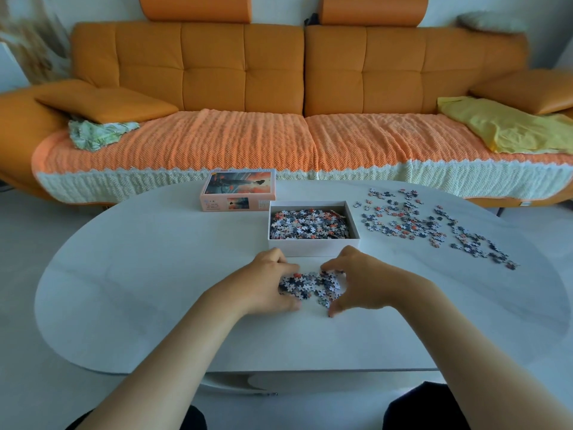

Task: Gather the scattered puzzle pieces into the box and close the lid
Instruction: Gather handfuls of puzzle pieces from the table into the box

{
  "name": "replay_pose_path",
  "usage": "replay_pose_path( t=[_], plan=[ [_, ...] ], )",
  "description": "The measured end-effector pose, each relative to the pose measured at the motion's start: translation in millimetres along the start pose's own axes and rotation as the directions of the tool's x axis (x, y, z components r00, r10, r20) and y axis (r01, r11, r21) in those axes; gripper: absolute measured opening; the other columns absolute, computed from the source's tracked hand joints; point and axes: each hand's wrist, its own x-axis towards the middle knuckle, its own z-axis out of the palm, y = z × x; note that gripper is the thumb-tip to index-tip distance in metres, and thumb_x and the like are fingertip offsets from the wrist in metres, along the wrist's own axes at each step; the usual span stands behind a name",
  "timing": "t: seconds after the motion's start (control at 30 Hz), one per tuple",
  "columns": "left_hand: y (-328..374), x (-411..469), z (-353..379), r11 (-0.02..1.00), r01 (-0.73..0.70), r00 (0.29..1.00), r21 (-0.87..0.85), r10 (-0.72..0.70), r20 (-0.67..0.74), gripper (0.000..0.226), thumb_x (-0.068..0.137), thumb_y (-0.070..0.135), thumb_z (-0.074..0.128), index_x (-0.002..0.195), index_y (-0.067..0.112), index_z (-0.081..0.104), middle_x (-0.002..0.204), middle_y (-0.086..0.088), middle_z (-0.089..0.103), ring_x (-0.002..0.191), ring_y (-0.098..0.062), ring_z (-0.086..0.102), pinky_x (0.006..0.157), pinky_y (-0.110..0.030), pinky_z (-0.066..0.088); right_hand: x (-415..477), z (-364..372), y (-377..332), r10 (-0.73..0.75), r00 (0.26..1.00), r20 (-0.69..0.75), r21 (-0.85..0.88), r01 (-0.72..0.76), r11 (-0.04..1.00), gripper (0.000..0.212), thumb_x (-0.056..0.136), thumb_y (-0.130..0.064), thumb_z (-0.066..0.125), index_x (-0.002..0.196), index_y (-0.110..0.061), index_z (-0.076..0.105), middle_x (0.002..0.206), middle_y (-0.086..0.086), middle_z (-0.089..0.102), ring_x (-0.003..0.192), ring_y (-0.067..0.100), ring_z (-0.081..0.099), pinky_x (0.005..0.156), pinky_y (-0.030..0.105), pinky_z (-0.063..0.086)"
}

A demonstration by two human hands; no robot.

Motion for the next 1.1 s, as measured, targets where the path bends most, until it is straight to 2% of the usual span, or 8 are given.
replay_pose_path(
  t=[0.13,0.27,0.4,0.7,0.8,0.93,1.03,1.1],
  plan=[
    [10.2,3.8,5.4,0.999,-0.052,0.997,-0.013,0.051,-0.065,0.056,0.086,0.045,0.065,0.139,0.031,0.051,0.11,0.011,0.042,0.105,-0.009,0.049,0.094,-0.032,0.044,8.2,3.5,-9.0,0.006,0.995,-0.095,0.027,-0.004,1.0,0.054,0.072,-0.045,0.08,0.12,-0.026,0.064,0.113,-0.001,0.049,0.095,0.019,0.056,0.083,0.033,0.052],
    [13.5,6.7,5.0,0.997,-0.041,0.994,-0.068,0.034,-0.108,0.042,0.088,0.038,0.067,0.128,0.03,0.061,0.103,0.01,0.047,0.094,-0.01,0.053,0.082,-0.027,0.045,11.9,7.0,-16.5,0.029,0.984,-0.174,0.131,-0.006,0.991,0.027,0.079,-0.031,0.076,0.101,-0.015,0.073,0.103,0.002,0.057,0.074,0.015,0.066,0.054,0.02,0.052],
    [10.2,7.7,4.7,0.996,-0.052,0.986,-0.077,0.038,-0.164,0.03,0.09,0.02,0.065,0.119,0.025,0.068,0.101,0.01,0.052,0.092,-0.009,0.054,0.081,-0.021,0.043,16.2,10.4,-21.3,0.027,0.971,-0.236,0.139,0.006,0.99,0.027,0.081,-0.025,0.074,0.106,-0.017,0.073,0.107,-0.002,0.056,0.093,0.016,0.059,0.072,0.023,0.051],
    [2.2,10.9,-4.1,0.965,0.018,0.978,-0.261,-0.071,-0.196,0.017,0.084,0.016,0.074,0.1,0.023,0.075,0.092,0.012,0.067,0.082,-0.003,0.061,0.069,-0.009,0.043,24.6,6.0,-20.3,0.049,0.964,-0.261,0.247,0.017,0.969,0.011,0.08,-0.019,0.075,0.09,-0.024,0.076,0.079,-0.012,0.066,0.059,0.001,0.058,0.049,0.008,0.041],
    [2.7,13.9,-15.5,0.943,0.011,0.967,-0.333,-0.094,-0.235,0.015,0.084,0.016,0.075,0.097,0.023,0.076,0.08,0.019,0.065,0.074,0.001,0.06,0.06,-0.006,0.039,24.8,-6.6,-20.5,0.035,0.949,-0.314,0.252,0.048,0.966,0.009,0.081,-0.022,0.076,0.089,-0.026,0.076,0.078,-0.014,0.066,0.061,-0.001,0.06,0.054,0.009,0.046],
    [6.1,26.7,-30.3,0.921,-0.034,0.914,-0.388,-0.128,-0.385,0.014,0.086,0.017,0.072,0.099,0.021,0.075,0.07,0.023,0.059,0.065,0.007,0.054,0.056,-0.004,0.035,32.6,-20.1,-17.3,0.071,0.873,-0.483,0.357,0.123,0.926,0.011,0.08,-0.02,0.077,0.085,-0.029,0.074,0.08,-0.012,0.068,0.067,0.008,0.065,0.069,0.025,0.056],
    [8.9,42.4,-35.6,0.917,-0.076,0.851,-0.392,-0.146,-0.505,0.016,0.088,0.019,0.07,0.103,0.017,0.075,0.085,0.012,0.07,0.074,0.005,0.057,0.061,0.0,0.036,46.0,-22.9,-12.7,0.106,0.766,-0.634,0.346,0.159,0.925,0.014,0.081,-0.014,0.076,0.094,-0.02,0.076,0.081,-0.01,0.064,0.069,0.005,0.059,0.068,0.016,0.048],
    [9.4,55.3,-33.6,0.934,-0.074,0.821,-0.35,-0.143,-0.553,0.019,0.09,0.018,0.068,0.107,0.017,0.075,0.099,0.003,0.072,0.085,-0.006,0.062,0.068,-0.003,0.038,54.1,-24.4,-8.8,0.102,0.72,-0.687,0.287,0.141,0.947,0.017,0.082,-0.013,0.074,0.098,-0.017,0.076,0.087,-0.005,0.065,0.075,0.01,0.058,0.069,0.016,0.043]
  ],
)
